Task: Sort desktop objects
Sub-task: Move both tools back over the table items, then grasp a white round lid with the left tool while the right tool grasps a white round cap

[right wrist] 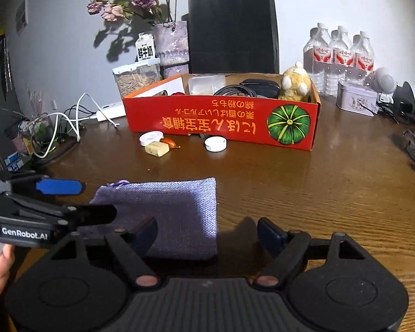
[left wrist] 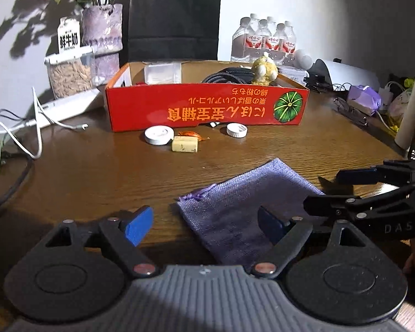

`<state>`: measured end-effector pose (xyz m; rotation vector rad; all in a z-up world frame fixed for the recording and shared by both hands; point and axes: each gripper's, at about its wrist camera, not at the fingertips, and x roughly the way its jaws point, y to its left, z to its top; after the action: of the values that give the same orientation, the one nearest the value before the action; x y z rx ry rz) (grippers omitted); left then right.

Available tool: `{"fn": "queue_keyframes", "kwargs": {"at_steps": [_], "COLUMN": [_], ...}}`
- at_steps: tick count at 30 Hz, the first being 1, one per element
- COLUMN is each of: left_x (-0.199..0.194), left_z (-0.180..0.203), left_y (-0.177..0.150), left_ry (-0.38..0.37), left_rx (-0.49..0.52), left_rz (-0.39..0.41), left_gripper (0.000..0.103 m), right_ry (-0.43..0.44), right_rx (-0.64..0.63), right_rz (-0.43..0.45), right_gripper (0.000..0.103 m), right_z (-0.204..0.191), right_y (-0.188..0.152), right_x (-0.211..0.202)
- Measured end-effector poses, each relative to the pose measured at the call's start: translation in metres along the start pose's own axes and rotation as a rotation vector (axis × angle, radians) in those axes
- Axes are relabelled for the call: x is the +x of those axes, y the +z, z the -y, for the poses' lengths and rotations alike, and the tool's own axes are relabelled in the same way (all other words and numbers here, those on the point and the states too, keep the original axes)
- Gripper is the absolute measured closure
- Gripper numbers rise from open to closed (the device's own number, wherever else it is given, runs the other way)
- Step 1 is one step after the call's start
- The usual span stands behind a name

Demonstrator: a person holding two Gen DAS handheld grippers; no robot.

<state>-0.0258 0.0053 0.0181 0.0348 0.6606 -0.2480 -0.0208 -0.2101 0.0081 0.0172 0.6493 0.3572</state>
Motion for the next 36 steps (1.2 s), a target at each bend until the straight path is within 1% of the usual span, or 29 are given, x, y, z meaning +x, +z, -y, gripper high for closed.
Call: {"fn": "queue_keyframes", "kwargs": {"at_steps": [3,6,8,11,13,14,15,16,17,18,20,23,25,27,28,29,32,33,34,35,36], "left_x": [0.002,0.001,0.003,0.011,0.022,0.03,0.04,0.05,0.061,0.072,0.089,0.106,0.112,0.118,0.121,0.123,0.122,0.122,0.121,0.121,0.12], "left_z": [-0.001,-0.009,-0.019,-0.032,-0.042,-0.047,-0.051,-0.056,-0.061,-0.065,-0.072,-0.076,-0.077,-0.079,-0.079,-0.078,-0.075,-0.076,-0.075,-0.074,-0.074], "left_y": [-0.002,0.003,0.013,0.035,0.05,0.057,0.065,0.071,0.078,0.084,0.091,0.094,0.095,0.096,0.096,0.096,0.094,0.093,0.092,0.091,0.09], "left_ry": [-0.007,-0.02,-0.012,0.018,0.015,0.003,-0.011,-0.029,-0.043,-0.049,-0.067,-0.068,-0.064,-0.074,-0.077,-0.073,-0.058,-0.055,-0.049,-0.038,-0.026], "left_rx": [0.0,-0.025,-0.05,-0.046,-0.037,-0.03,-0.02,-0.005,0.004,0.002,-0.009,-0.017,-0.014,-0.034,-0.042,-0.042,-0.029,-0.03,-0.027,-0.019,-0.012], "left_rz": [-0.005,0.007,0.021,0.05,0.063,0.064,0.059,0.044,0.026,0.009,-0.016,-0.042,-0.046,-0.055,-0.062,-0.066,-0.054,-0.048,-0.042,-0.038,-0.035], "left_gripper": [0.018,0.018,0.018,0.018,0.018,0.018,0.019,0.025,0.035,0.038,0.039,0.039,0.039,0.042,0.045,0.045,0.046,0.047,0.051,0.058,0.063], "right_ry": [0.008,0.004,0.025,0.069,0.053,0.036,0.022,0.014,0.011,0.01,0.007,0.008,0.011,-0.001,-0.007,-0.013,-0.019,-0.025,-0.028,-0.02,-0.016], "right_rx": [0.023,0.014,0.006,0.001,-0.031,-0.053,-0.068,-0.076,-0.083,-0.09,-0.088,-0.078,-0.071,-0.062,-0.064,-0.07,-0.09,-0.101,-0.113,-0.119,-0.121], "right_rz": [0.01,0.021,0.025,0.049,0.074,0.081,0.078,0.065,0.044,0.027,-0.01,-0.062,-0.078,-0.089,-0.086,-0.079,-0.069,-0.064,-0.057,-0.052,-0.05], "right_gripper": [0.025,0.025,0.025,0.026,0.028,0.031,0.036,0.037,0.038,0.039,0.04,0.047,0.049,0.054,0.055,0.055,0.057,0.061,0.065,0.073,0.076], "right_z": [0.004,0.008,0.01,0.013,0.01,0.008,0.007,0.006,0.005,0.004,0.005,0.005,0.006,0.006,0.005,0.004,0.001,0.0,-0.001,-0.002,-0.003], "right_y": [0.0,0.006,0.016,0.041,0.058,0.066,0.073,0.078,0.083,0.087,0.094,0.097,0.096,0.095,0.094,0.093,0.09,0.09,0.089,0.088,0.089], "right_x": [-0.002,-0.004,-0.003,0.004,0.016,0.025,0.035,0.047,0.059,0.07,0.092,0.113,0.121,0.127,0.128,0.127,0.128,0.128,0.128,0.127,0.128]}}
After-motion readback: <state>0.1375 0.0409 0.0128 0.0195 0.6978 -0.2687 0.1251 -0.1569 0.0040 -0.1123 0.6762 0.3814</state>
